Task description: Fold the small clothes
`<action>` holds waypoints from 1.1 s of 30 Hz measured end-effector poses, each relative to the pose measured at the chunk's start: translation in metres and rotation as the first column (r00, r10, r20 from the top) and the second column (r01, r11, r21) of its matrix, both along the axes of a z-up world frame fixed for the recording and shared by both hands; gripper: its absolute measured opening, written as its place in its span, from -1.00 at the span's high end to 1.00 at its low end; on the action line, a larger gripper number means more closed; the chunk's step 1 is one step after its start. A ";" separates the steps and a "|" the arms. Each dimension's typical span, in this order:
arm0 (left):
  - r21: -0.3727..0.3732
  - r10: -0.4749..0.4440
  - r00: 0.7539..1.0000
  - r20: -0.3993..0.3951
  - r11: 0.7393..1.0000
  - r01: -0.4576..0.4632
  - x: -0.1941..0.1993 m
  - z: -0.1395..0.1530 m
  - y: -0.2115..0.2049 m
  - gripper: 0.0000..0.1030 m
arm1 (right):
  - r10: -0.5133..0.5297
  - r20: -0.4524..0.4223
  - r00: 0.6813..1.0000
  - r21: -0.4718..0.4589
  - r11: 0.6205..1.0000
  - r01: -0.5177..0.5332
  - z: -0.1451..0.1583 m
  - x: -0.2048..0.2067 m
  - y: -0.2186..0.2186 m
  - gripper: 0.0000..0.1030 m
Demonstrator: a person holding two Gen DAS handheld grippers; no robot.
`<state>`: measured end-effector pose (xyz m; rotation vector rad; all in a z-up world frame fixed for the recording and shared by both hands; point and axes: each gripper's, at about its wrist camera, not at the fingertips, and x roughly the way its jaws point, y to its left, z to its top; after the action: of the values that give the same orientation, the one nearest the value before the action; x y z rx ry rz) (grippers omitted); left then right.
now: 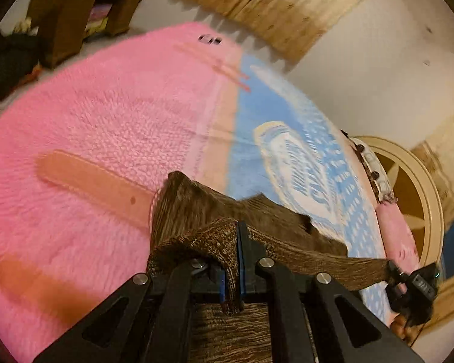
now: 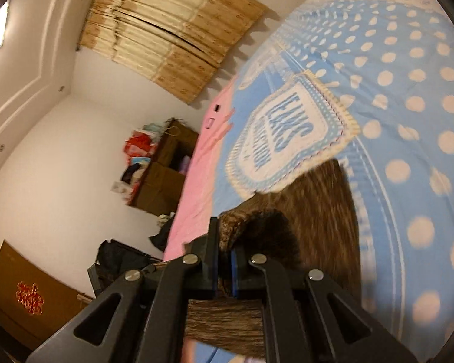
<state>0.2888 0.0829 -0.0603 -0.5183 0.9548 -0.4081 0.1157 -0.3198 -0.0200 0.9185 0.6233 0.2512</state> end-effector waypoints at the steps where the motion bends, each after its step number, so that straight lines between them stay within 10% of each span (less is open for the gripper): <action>1: -0.019 0.000 1.000 -0.026 1.000 0.000 0.007 -0.005 0.001 0.89 | -0.007 -0.020 1.000 0.001 1.000 0.007 -0.009 0.014 -0.003 0.82; 14: -0.275 -0.065 0.947 -0.313 0.961 -0.025 0.053 -0.038 0.038 0.84 | -0.156 -0.202 0.967 -0.144 0.981 0.128 -0.076 0.064 -0.027 0.52; 16: -0.229 -0.056 0.946 -0.319 0.973 -0.019 0.044 -0.036 0.045 0.75 | -0.163 -0.202 0.966 -0.156 0.979 0.132 -0.071 0.063 -0.028 0.38; 20: -0.058 0.051 0.981 -0.187 0.996 -0.063 0.025 -0.011 0.068 -0.13 | -0.268 -0.133 0.954 -0.298 0.929 0.220 -0.047 0.046 -0.026 -0.22; 24: -0.037 0.104 0.990 -0.097 0.994 -0.108 0.003 0.011 0.082 -0.15 | -0.264 -0.030 0.964 -0.368 0.900 0.235 -0.020 0.026 -0.002 0.05; 28: 0.148 0.113 0.993 0.045 0.982 -0.119 -0.052 0.020 0.044 -0.15 | 0.011 -0.063 0.998 -0.420 0.907 -0.037 -0.022 0.029 0.076 0.30; 33: 0.341 0.056 0.987 0.151 0.934 -0.105 -0.106 -0.008 -0.008 -0.15 | 0.209 -0.188 0.960 -0.487 0.829 -0.276 -0.055 0.054 0.164 0.38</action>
<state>0.1827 0.0744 -0.0680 -0.2020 0.8439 -0.1905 0.1694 -0.1557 -0.0750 0.3393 0.8771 0.2397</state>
